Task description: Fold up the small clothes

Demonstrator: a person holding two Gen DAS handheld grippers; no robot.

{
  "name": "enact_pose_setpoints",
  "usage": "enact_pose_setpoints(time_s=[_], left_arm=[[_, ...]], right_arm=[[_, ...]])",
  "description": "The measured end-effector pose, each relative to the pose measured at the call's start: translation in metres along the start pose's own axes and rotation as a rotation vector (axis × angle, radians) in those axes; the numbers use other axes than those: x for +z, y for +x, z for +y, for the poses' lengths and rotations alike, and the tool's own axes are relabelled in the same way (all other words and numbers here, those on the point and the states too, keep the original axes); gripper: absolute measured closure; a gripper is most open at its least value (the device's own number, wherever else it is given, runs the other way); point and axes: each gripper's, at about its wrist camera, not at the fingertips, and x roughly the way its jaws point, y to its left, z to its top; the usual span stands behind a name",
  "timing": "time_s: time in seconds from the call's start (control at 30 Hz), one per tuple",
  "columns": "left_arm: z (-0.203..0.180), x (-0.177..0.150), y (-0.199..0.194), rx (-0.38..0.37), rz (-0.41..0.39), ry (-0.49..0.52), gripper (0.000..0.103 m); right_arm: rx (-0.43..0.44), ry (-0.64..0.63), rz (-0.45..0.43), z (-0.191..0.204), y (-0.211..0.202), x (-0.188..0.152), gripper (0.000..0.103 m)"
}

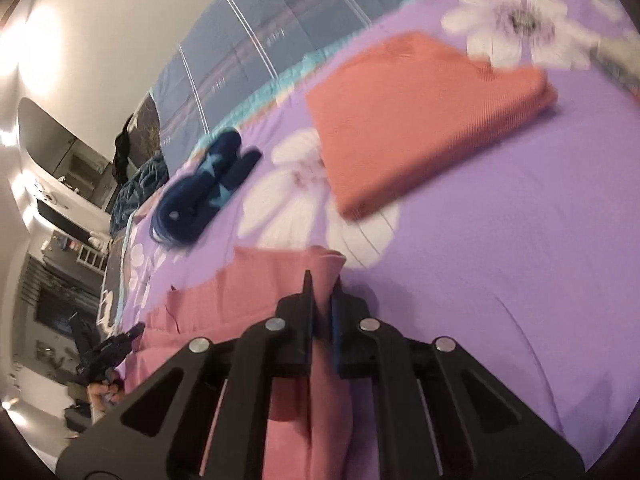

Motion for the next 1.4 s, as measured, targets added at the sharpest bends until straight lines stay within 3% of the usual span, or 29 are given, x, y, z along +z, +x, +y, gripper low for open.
enact_pose_setpoints(time_s=[0.03, 0.1, 0.2, 0.27, 0.3, 0.33, 0.37, 0.43, 0.5, 0.6, 0.8, 0.83, 0.87, 0.93, 1.0, 1.07, 1.13, 1.27, 1.33, 1.37, 1.4], left_arm=[[-0.007, -0.002, -0.010, 0.055, -0.049, 0.052, 0.100], [-0.007, -0.005, -0.017, 0.097, -0.089, 0.076, 0.100], [0.000, -0.009, 0.007, 0.151, -0.016, 0.092, 0.099], [0.000, -0.009, 0.004, 0.136, -0.047, 0.083, 0.096], [0.001, -0.007, -0.003, 0.115, -0.061, 0.064, 0.092], [0.002, -0.006, -0.015, 0.095, -0.090, 0.044, 0.089], [0.001, -0.006, -0.027, 0.082, -0.115, 0.043, 0.082], [-0.007, -0.011, -0.055, 0.067, -0.154, 0.085, 0.072], [-0.019, -0.026, -0.079, 0.046, -0.158, 0.163, 0.059], [-0.033, -0.050, -0.089, 0.032, -0.112, 0.239, 0.051], [-0.038, -0.090, -0.072, 0.101, 0.025, 0.274, 0.051], [-0.033, -0.093, -0.067, 0.108, 0.049, 0.251, 0.051], [-0.031, -0.095, -0.064, 0.110, 0.062, 0.235, 0.051], [-0.028, -0.095, -0.060, 0.084, 0.085, 0.205, 0.053], [-0.030, -0.093, -0.061, 0.063, 0.080, 0.207, 0.088], [-0.033, -0.085, -0.066, 0.053, 0.071, 0.195, 0.091], [-0.038, -0.074, -0.073, 0.046, 0.043, 0.190, 0.092], [-0.049, -0.057, -0.077, 0.169, -0.004, 0.257, 0.094], [-0.046, -0.054, -0.077, 0.172, 0.000, 0.242, 0.093], [-0.044, -0.055, -0.078, 0.151, 0.007, 0.236, 0.088], [-0.044, -0.057, -0.078, 0.125, 0.017, 0.235, 0.076]], right_arm=[[-0.024, -0.031, -0.041, 0.008, -0.010, -0.002, 0.097], [-0.076, -0.077, -0.075, 0.015, -0.019, -0.006, 0.097], [-0.202, -0.078, 0.017, 0.000, 0.012, -0.009, 0.095], [-0.188, -0.034, 0.032, -0.009, 0.017, -0.009, 0.093], [-0.172, -0.017, 0.008, -0.008, 0.009, -0.009, 0.089], [-0.180, -0.020, -0.020, -0.005, -0.001, -0.009, 0.075], [-0.206, -0.040, -0.051, -0.001, -0.013, -0.010, 0.072], [-0.217, -0.109, -0.083, 0.009, -0.035, -0.013, 0.072], [-0.160, -0.150, -0.068, 0.020, -0.052, -0.018, 0.072], [-0.085, -0.204, -0.011, 0.035, -0.057, -0.027, 0.072], [-0.122, -0.281, 0.098, 0.055, -0.021, -0.049, 0.073], [-0.149, -0.299, 0.123, 0.059, -0.014, -0.052, 0.094], [-0.190, -0.319, 0.127, 0.063, -0.011, -0.055, 0.100], [-0.190, -0.315, 0.085, 0.066, -0.020, -0.053, 0.100], [-0.132, -0.292, 0.041, 0.069, -0.038, -0.048, 0.100], [-0.100, -0.265, 0.015, 0.070, -0.054, -0.040, 0.100], [-0.067, -0.233, 0.008, 0.070, -0.065, -0.032, 0.100], [-0.055, -0.201, -0.005, 0.067, -0.072, -0.020, 0.100], [-0.055, -0.196, 0.001, 0.069, -0.067, -0.020, 0.100], [-0.056, -0.197, 0.007, 0.069, -0.064, -0.020, 0.100], [-0.057, -0.200, 0.012, 0.069, -0.062, -0.021, 0.100]])
